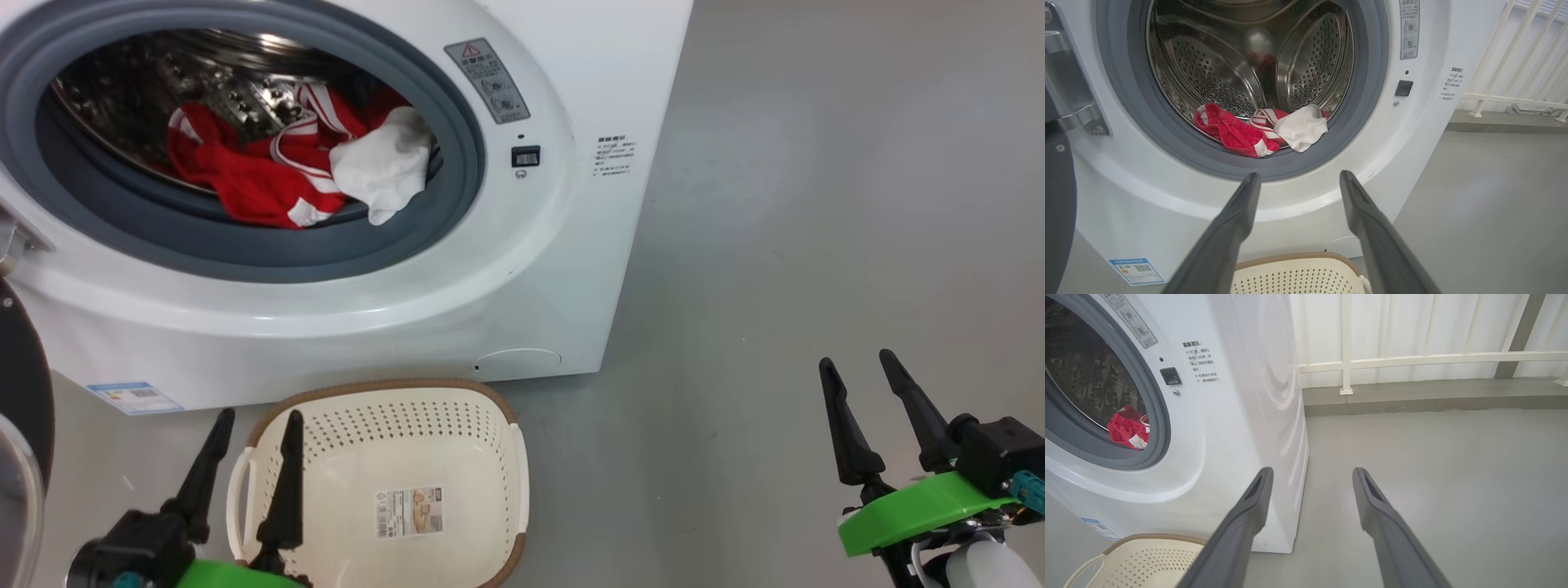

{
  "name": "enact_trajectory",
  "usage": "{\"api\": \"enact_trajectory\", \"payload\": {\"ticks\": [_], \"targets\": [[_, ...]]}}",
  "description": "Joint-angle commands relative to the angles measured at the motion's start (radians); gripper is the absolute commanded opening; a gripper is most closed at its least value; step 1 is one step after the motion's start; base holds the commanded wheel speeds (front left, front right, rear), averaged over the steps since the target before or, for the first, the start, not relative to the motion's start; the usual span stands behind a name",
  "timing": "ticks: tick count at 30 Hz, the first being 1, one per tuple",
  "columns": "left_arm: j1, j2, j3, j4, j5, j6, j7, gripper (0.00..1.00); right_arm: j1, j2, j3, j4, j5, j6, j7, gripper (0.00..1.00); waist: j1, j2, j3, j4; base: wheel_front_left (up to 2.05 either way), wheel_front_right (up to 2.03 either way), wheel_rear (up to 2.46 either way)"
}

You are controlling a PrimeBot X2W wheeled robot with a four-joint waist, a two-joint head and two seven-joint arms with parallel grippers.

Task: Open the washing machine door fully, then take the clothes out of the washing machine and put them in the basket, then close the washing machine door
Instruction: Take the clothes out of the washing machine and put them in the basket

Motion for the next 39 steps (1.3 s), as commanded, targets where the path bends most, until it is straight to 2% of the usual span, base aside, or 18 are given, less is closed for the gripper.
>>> {"api": "enact_trajectory", "payload": {"ticks": [1,7,19,24,30,39], "targets": [[-0.044,0.01,0.034,-0.012,0.011,0.001,-0.005,1.0,-0.027,-0.007,0.024,-0.027,-0.009,0.006,-0.006,1.0,0.0,0.0,0.008,0.0,0.0,0.0,0.0],[-0.165,0.012,0.019,0.099,0.045,0.001,-0.005,1.0,-0.048,0.002,0.027,-0.03,-0.008,0.006,-0.006,1.0,0.0,0.0,0.046,-0.007,0.0,0.0,0.0],[-0.56,0.082,-0.014,0.475,0.116,0.023,0.008,1.0,-0.098,0.029,0.051,-0.029,0.001,0.006,-0.006,1.0,0.0,0.0,0.138,-0.062,0.0,0.0,0.0],[-0.689,0.106,-0.029,0.581,0.137,0.039,0.032,1.0,-0.115,0.037,0.056,-0.031,0.004,0.006,-0.006,1.0,0.0,0.0,0.177,-0.085,0.0,0.0,0.0],[-0.873,0.138,-0.061,0.756,0.18,0.082,0.074,1.0,-0.148,0.05,0.066,-0.034,0.006,0.006,-0.006,1.0,0.0,0.0,0.232,-0.112,0.0,0.0,0.0],[-1.019,0.169,-0.094,0.933,0.217,0.137,0.097,1.0,-0.187,0.07,0.087,-0.03,0.01,0.006,-0.006,1.0,0.0,0.0,0.273,-0.144,0.0,0.0,0.0]]}}
